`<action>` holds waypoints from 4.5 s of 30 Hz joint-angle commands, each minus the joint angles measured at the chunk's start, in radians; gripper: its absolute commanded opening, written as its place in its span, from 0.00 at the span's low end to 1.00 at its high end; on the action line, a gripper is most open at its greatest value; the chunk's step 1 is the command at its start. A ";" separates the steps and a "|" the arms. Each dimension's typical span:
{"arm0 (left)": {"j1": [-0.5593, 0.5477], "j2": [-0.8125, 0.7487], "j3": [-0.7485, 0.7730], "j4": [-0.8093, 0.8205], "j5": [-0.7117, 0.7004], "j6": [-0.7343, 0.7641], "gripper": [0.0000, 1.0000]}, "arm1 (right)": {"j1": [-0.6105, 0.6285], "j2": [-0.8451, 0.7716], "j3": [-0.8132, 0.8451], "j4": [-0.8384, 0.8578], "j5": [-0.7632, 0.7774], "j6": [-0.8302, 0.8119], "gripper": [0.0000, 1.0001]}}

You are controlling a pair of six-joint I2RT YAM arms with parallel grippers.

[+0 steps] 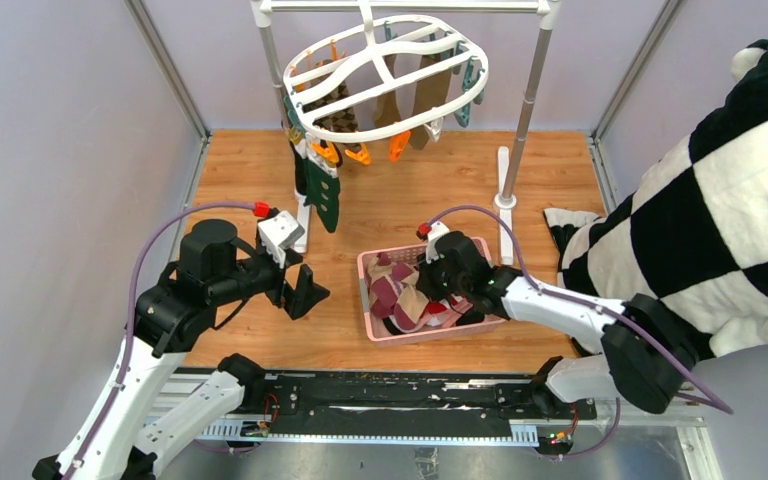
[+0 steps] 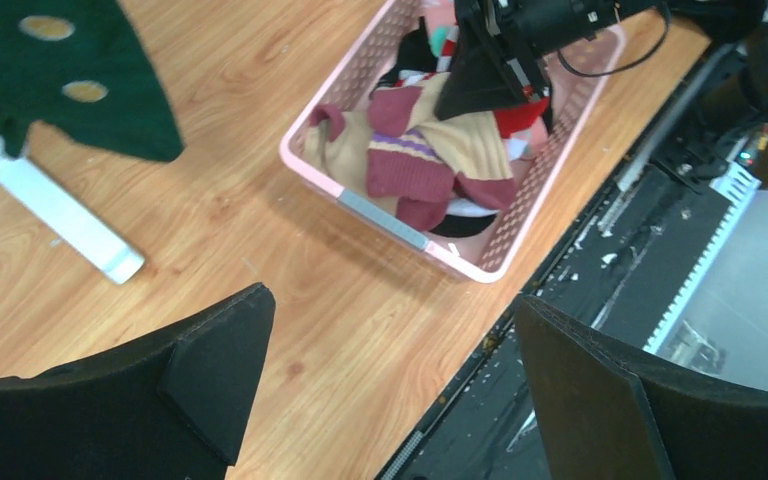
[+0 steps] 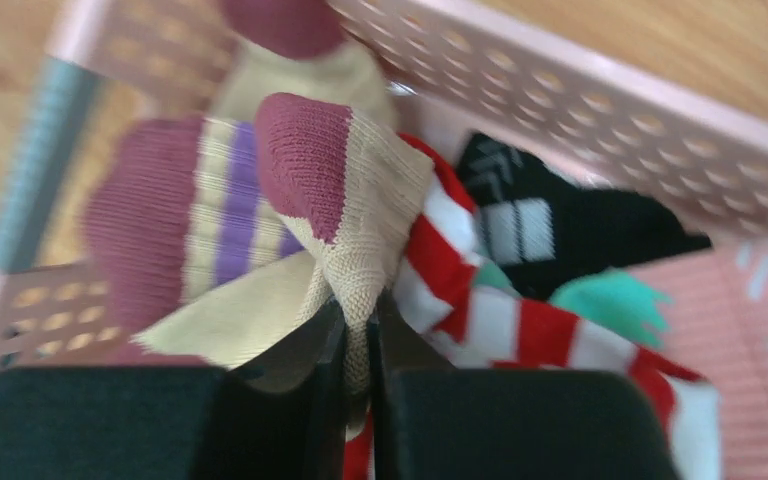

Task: Remove the socks clipped to the hanger
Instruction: Place the sock in the bin, then remove the sock from the hanger.

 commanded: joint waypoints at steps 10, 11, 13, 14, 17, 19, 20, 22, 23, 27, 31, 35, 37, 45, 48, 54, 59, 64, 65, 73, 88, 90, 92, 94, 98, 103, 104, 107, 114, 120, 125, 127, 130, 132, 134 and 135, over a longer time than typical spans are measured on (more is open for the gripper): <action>0.052 0.064 -0.008 -0.040 -0.111 0.053 1.00 | 0.000 -0.293 0.101 -0.266 0.308 0.022 0.65; 0.076 0.075 -0.004 -0.039 -0.090 0.054 1.00 | 0.000 -0.315 0.103 -0.259 0.276 0.039 0.63; 0.129 0.097 0.004 -0.037 -0.044 0.058 1.00 | -0.002 -0.331 0.104 -0.244 0.205 0.080 0.57; 0.157 0.109 0.009 -0.037 -0.024 0.061 1.00 | -0.003 -0.325 0.100 -0.229 0.168 0.103 0.55; 0.228 0.138 0.020 -0.035 -0.006 0.076 1.00 | -0.029 -0.256 0.062 -0.139 0.019 0.171 0.48; 0.264 0.149 0.023 -0.035 0.009 0.080 1.00 | -0.065 -0.184 0.015 -0.049 -0.052 0.211 0.44; 0.281 0.150 0.026 -0.035 0.022 0.081 1.00 | -0.083 -0.145 -0.002 -0.022 -0.059 0.230 0.43; 0.316 0.154 0.035 -0.035 0.051 0.076 1.00 | -0.118 -0.073 -0.031 0.016 -0.033 0.246 0.40; 0.334 0.157 0.039 -0.036 0.070 0.072 1.00 | -0.130 -0.047 -0.043 0.018 0.015 0.243 0.38; 0.413 0.176 0.056 -0.026 0.139 0.059 1.00 | -0.138 -0.046 -0.115 0.035 0.268 0.245 0.32; 0.466 0.201 0.059 0.000 0.169 0.051 1.00 | 0.001 -0.267 -0.194 0.166 0.500 0.200 0.36; 0.509 0.250 0.096 0.012 0.192 0.030 1.00 | 0.188 -0.282 -0.007 0.103 0.717 0.037 0.54; 0.543 0.274 0.124 0.013 0.217 0.021 1.00 | 0.278 -0.232 0.089 0.114 0.763 -0.053 0.60; 0.726 0.328 0.187 -0.006 0.337 0.010 1.00 | 0.354 0.140 0.378 0.361 0.498 -0.282 0.79; 0.775 0.352 0.230 -0.075 0.378 0.042 1.00 | 0.354 0.281 0.484 0.445 0.505 -0.333 0.80; 0.796 0.318 0.238 -0.138 0.401 0.102 1.00 | 0.352 0.470 0.569 0.662 0.667 -0.468 0.78; 0.796 0.306 0.226 -0.152 0.469 0.129 1.00 | 0.340 0.566 0.630 0.746 0.683 -0.600 0.57; 0.795 0.289 0.204 -0.154 0.509 0.158 1.00 | 0.339 0.465 0.530 0.758 0.524 -0.526 0.14; 0.795 0.292 0.199 -0.155 0.524 0.159 1.00 | 0.338 0.445 0.517 0.744 0.495 -0.511 0.07; 0.720 0.305 0.171 -0.155 0.590 0.174 0.95 | 0.329 0.233 0.340 0.690 0.224 -0.352 0.00; 0.526 0.351 0.217 -0.156 0.715 0.104 0.94 | 0.190 -0.021 0.197 0.668 -0.424 0.050 0.00; 0.508 0.356 0.226 -0.157 0.749 0.090 0.94 | 0.182 -0.017 0.203 0.684 -0.456 0.090 0.00; 0.497 0.360 0.225 -0.158 0.778 0.078 0.94 | 0.176 -0.014 0.202 0.720 -0.486 0.133 0.00; 0.496 0.362 0.215 -0.158 0.824 0.069 0.94 | 0.173 -0.014 0.196 0.760 -0.511 0.168 0.00; 0.459 0.377 0.205 -0.159 0.876 0.080 0.97 | 0.170 -0.012 0.183 0.805 -0.533 0.221 0.00; 0.423 0.422 0.213 -0.161 0.910 0.085 0.97 | 0.149 -0.016 0.151 0.901 -0.531 0.294 0.00; 0.410 0.432 0.215 -0.163 0.917 0.084 0.97 | 0.144 -0.015 0.147 0.916 -0.530 0.306 0.00; 0.381 0.453 0.219 -0.164 0.941 0.087 0.99 | 0.133 -0.015 0.142 0.940 -0.529 0.335 0.00; 0.369 0.504 0.279 -0.167 1.025 0.120 1.00 | 0.119 0.004 0.145 0.974 -0.548 0.376 0.00; 0.368 0.561 0.337 -0.168 1.053 0.117 0.89 | 0.105 0.042 0.172 0.988 -0.587 0.417 0.00; 0.360 0.562 0.342 -0.169 1.030 0.131 0.68 | 0.094 0.075 0.187 1.018 -0.612 0.463 0.00; 0.358 0.562 0.343 -0.169 1.017 0.133 0.58 | 0.092 0.084 0.197 1.027 -0.623 0.478 0.00; 0.356 0.567 0.358 -0.169 0.990 0.132 0.39 | 0.090 0.097 0.215 1.025 -0.643 0.491 0.02; 0.355 0.568 0.369 -0.168 0.966 0.130 0.24 | 0.089 0.099 0.226 1.007 -0.645 0.487 0.07; 0.352 0.566 0.379 -0.167 0.939 0.130 0.13 | 0.088 0.087 0.232 0.960 -0.624 0.465 0.13; 0.350 0.563 0.384 -0.167 0.920 0.130 0.08 | 0.087 0.076 0.231 0.934 -0.606 0.450 0.19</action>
